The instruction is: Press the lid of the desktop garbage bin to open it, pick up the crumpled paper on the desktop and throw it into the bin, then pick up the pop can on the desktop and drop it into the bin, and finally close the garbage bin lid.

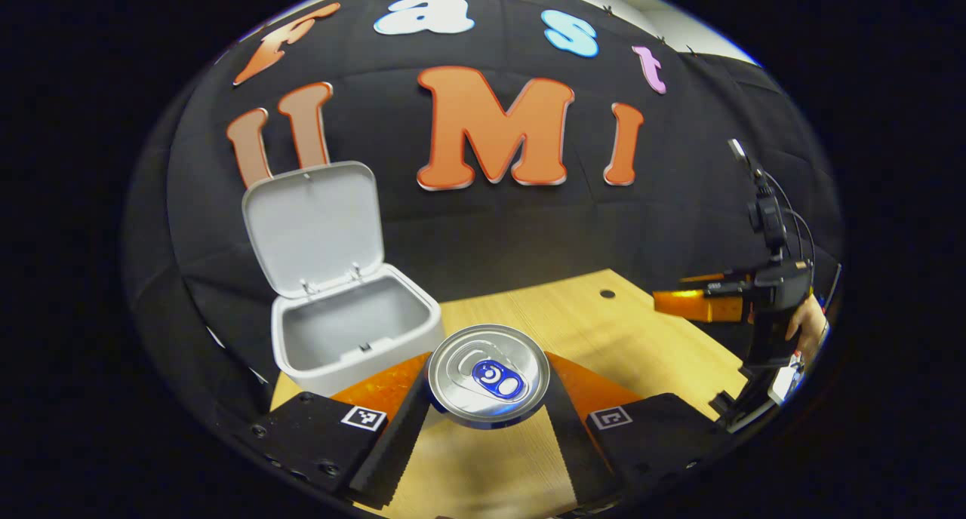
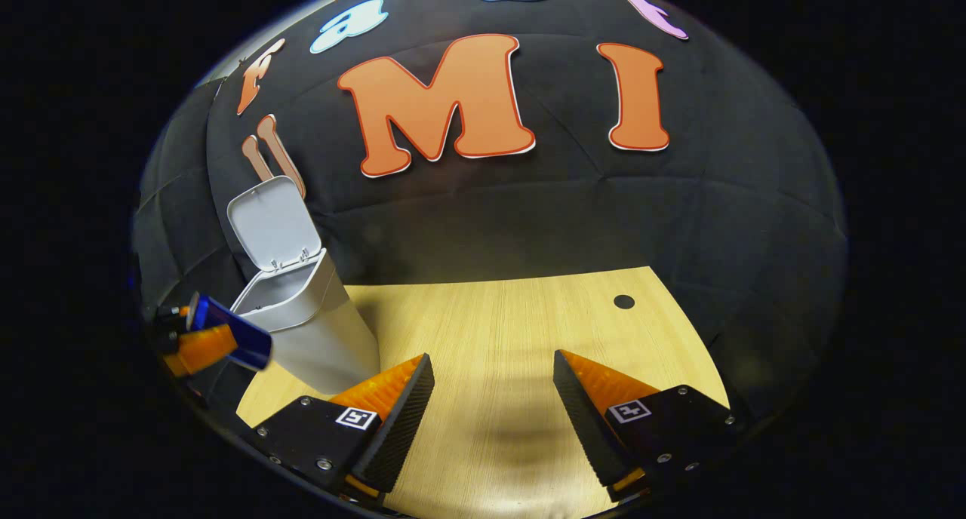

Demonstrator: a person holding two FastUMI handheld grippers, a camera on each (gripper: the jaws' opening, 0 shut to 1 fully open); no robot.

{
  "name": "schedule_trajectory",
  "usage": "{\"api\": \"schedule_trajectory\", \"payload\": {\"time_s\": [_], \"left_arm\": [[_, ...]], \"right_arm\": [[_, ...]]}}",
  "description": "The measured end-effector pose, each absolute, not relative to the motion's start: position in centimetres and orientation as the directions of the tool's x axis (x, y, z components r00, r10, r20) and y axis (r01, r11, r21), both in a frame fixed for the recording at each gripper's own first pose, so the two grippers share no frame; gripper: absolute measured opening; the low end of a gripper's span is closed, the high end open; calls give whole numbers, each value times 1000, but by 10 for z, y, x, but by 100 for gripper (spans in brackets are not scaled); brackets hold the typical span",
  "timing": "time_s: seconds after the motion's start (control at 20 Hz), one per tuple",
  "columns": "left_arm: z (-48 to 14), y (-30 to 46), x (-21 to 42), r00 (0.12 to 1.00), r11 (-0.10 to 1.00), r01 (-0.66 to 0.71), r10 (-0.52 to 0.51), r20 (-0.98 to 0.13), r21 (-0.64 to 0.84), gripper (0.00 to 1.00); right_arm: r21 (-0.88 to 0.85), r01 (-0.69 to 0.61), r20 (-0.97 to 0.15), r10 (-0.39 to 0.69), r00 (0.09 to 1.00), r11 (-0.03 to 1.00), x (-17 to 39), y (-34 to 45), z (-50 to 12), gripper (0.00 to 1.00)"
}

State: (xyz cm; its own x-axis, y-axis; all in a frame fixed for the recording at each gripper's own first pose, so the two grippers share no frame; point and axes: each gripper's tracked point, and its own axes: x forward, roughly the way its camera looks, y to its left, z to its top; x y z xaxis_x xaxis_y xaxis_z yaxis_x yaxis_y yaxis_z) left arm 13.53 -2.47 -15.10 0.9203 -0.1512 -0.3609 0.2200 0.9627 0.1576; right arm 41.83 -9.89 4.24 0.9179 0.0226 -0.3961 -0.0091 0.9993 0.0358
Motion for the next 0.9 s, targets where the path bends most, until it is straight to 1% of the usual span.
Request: {"api": "schedule_trajectory", "payload": {"time_s": [0.1,0.2,0.3,0.4,0.65,0.85,0.9], "left_arm": [[-119,-3,150,947,963,183,-120,-296,196,81],[-96,17,164,966,965,127,-69,-248,228,81],[-65,34,176,980,972,85,-42,-196,218,80],[-52,45,193,986,977,56,-21,-166,207,80],[-51,82,236,976,993,-3,28,-215,116,80],[-87,105,264,944,995,-49,73,-321,82,81],[-99,107,266,934,997,-51,68,-352,58,81]], "right_arm": [[62,0,-378,24,926,998,418,-102,49,95],[71,7,-368,20,930,997,418,-104,52,95],[70,9,-364,17,931,998,418,-106,54,95],[61,13,-360,10,933,998,418,-109,56,95],[67,35,-345,-10,939,997,415,-120,63,95],[66,53,-345,-27,938,996,411,-128,61,95],[68,56,-347,-29,937,996,410,-128,60,95]]}}
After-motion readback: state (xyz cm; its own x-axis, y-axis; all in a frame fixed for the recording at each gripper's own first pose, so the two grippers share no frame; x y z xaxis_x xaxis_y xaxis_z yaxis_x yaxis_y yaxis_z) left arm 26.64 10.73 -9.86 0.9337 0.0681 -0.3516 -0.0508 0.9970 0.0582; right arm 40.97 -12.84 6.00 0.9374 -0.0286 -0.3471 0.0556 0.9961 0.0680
